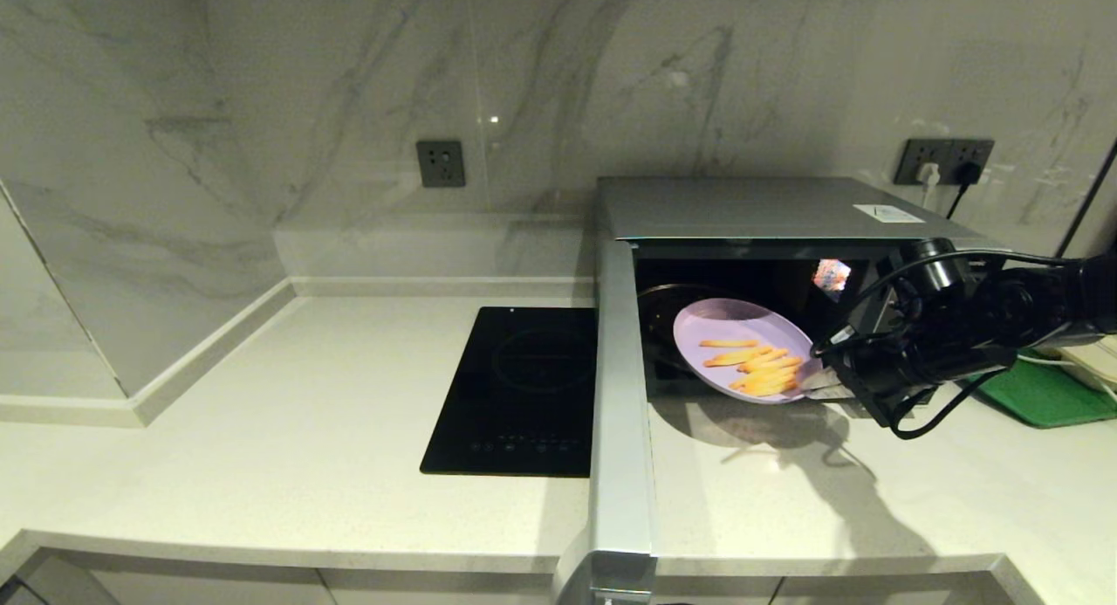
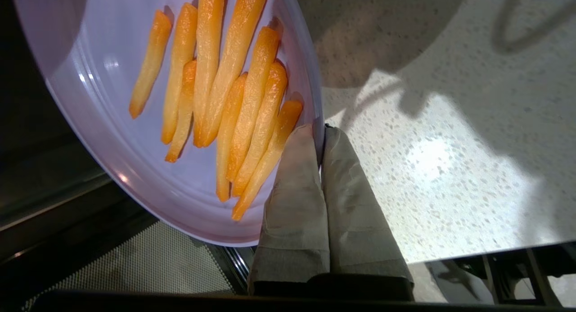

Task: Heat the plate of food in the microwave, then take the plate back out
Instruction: Put the plate in the microwave oven

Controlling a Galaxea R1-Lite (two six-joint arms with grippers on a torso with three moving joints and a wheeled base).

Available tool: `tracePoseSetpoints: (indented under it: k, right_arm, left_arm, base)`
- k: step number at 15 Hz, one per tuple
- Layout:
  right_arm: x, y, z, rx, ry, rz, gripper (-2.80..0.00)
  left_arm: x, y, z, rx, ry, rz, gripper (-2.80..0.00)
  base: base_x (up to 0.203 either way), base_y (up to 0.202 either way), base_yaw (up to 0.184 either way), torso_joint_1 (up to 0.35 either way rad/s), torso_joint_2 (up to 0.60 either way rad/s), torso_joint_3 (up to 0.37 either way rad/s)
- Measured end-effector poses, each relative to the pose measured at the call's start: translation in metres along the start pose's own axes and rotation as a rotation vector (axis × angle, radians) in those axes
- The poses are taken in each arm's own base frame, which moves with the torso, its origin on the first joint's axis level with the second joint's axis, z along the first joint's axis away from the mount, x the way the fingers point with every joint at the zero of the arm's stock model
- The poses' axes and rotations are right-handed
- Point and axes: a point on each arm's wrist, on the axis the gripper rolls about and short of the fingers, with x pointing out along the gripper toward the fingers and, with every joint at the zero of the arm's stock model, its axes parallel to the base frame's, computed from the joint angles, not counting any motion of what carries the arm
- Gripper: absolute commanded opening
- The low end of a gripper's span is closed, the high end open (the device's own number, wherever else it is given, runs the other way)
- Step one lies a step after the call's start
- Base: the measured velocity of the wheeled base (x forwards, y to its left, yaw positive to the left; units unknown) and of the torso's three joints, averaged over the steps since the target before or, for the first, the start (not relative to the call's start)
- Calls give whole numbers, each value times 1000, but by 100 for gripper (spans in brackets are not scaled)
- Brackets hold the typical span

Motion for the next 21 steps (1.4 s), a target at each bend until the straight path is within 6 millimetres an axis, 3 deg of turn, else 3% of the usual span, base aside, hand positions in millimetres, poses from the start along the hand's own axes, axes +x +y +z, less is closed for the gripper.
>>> tracePoseSetpoints:
  k: [5, 13, 21]
  right_arm:
    - [20, 7, 8, 4, -1, 2, -280]
    - [28, 28, 18, -20, -44, 52, -280]
    - [48, 43, 21, -43, -68, 68, -280]
  left_arm:
    - [0, 0, 0, 0, 0, 0, -280]
    - [0, 0, 0, 0, 0, 0, -280]
    - [0, 0, 0, 0, 0, 0, -280]
  base:
    - [0, 0, 0, 0, 0, 0]
    - [0, 0, 0, 0, 0, 0]
    - [0, 0, 0, 0, 0, 0]
